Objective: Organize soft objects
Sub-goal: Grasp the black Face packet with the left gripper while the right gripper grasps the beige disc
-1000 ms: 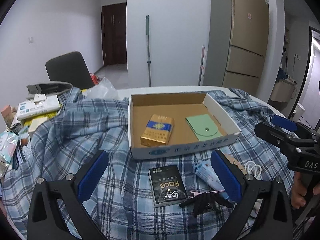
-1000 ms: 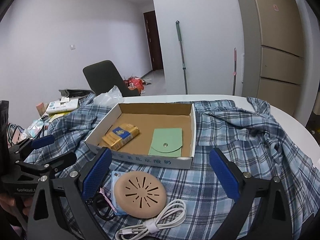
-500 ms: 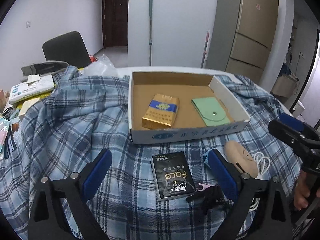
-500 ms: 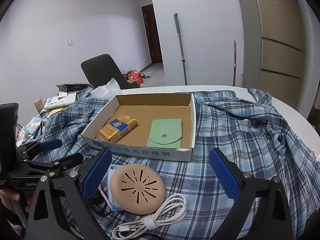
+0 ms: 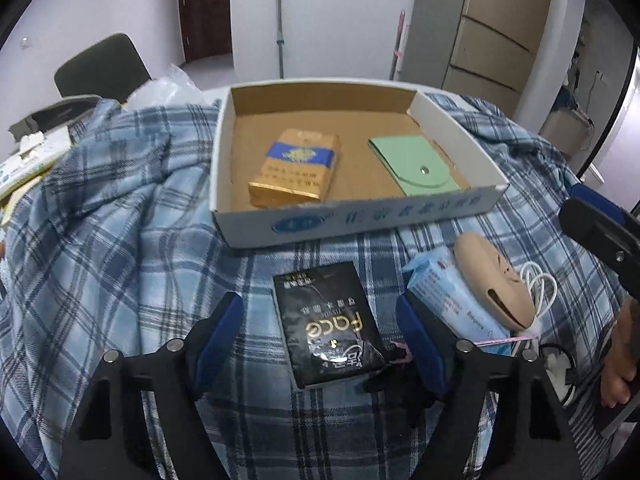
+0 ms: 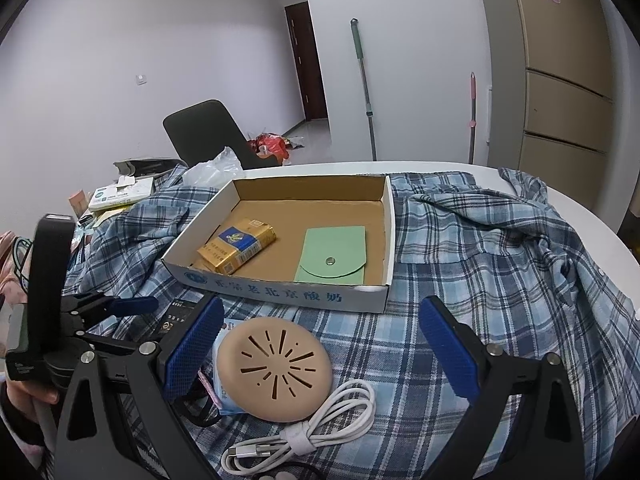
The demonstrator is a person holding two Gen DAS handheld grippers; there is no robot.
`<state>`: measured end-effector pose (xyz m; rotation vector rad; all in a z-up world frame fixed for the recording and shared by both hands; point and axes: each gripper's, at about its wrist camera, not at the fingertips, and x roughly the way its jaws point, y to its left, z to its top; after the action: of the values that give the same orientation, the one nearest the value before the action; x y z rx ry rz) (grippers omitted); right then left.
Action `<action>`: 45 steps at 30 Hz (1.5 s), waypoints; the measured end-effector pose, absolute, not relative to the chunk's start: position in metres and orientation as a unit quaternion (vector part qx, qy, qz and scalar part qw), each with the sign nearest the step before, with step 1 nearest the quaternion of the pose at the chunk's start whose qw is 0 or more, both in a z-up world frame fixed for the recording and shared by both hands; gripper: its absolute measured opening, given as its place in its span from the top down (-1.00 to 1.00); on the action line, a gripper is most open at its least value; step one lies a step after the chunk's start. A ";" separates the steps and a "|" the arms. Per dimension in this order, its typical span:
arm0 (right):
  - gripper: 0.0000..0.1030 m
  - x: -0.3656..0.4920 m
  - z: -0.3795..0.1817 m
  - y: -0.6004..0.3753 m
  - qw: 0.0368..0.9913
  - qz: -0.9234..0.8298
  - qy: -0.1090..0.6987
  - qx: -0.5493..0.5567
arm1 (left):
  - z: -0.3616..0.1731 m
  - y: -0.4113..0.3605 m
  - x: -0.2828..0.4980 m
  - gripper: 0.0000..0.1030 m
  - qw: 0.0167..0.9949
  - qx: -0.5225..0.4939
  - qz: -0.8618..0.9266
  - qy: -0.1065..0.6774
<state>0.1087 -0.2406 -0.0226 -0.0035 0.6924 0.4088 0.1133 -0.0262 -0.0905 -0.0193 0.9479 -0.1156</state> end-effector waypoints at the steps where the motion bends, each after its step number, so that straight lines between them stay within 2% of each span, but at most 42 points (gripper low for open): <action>1: -0.89 0.108 -0.022 -0.241 0.921 0.198 0.336 -0.002 | -0.093 -0.026 0.115 -0.57 0.885 -0.012 -0.060 0.462; 5: -0.89 0.109 -0.023 -0.240 0.921 0.196 0.336 -0.004 | -0.100 -0.027 0.119 -0.55 0.876 -0.016 -0.062 0.479; 7: -0.89 0.110 -0.024 -0.241 0.920 0.196 0.339 -0.003 | -0.103 -0.029 0.121 -0.43 0.871 -0.012 -0.065 0.487; 14: -0.89 0.112 -0.026 -0.242 0.918 0.199 0.343 0.003 | -0.104 -0.031 0.121 -0.25 0.870 -0.004 -0.068 0.489; 17: -0.89 0.112 -0.026 -0.244 0.918 0.198 0.344 0.006 | -0.104 -0.029 0.122 0.00 0.870 -0.005 -0.063 0.489; 19: -0.89 0.111 -0.025 -0.245 0.919 0.196 0.343 0.009 | -0.102 -0.025 0.120 0.04 0.872 -0.009 -0.056 0.486; 24: -0.89 0.111 -0.025 -0.246 0.919 0.197 0.342 0.010 | -0.093 -0.018 0.114 0.05 0.884 -0.021 -0.057 0.464; 32: -0.89 0.122 -0.040 -0.246 0.888 0.242 0.388 0.049 | -0.057 -0.013 0.088 0.05 0.934 -0.040 -0.087 0.345; 40: -0.88 0.137 -0.067 -0.240 0.832 0.300 0.458 0.092 | -0.044 -0.017 0.079 0.05 0.948 -0.031 -0.079 0.308; 45: -0.81 0.142 -0.080 -0.235 0.807 0.315 0.488 0.104 | -0.035 -0.018 0.066 0.05 0.958 -0.018 -0.075 0.275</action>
<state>0.1424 -0.2353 -0.0803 0.2235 1.0440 0.6743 0.0659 -0.0176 -0.0347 -0.0373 0.5572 -0.1530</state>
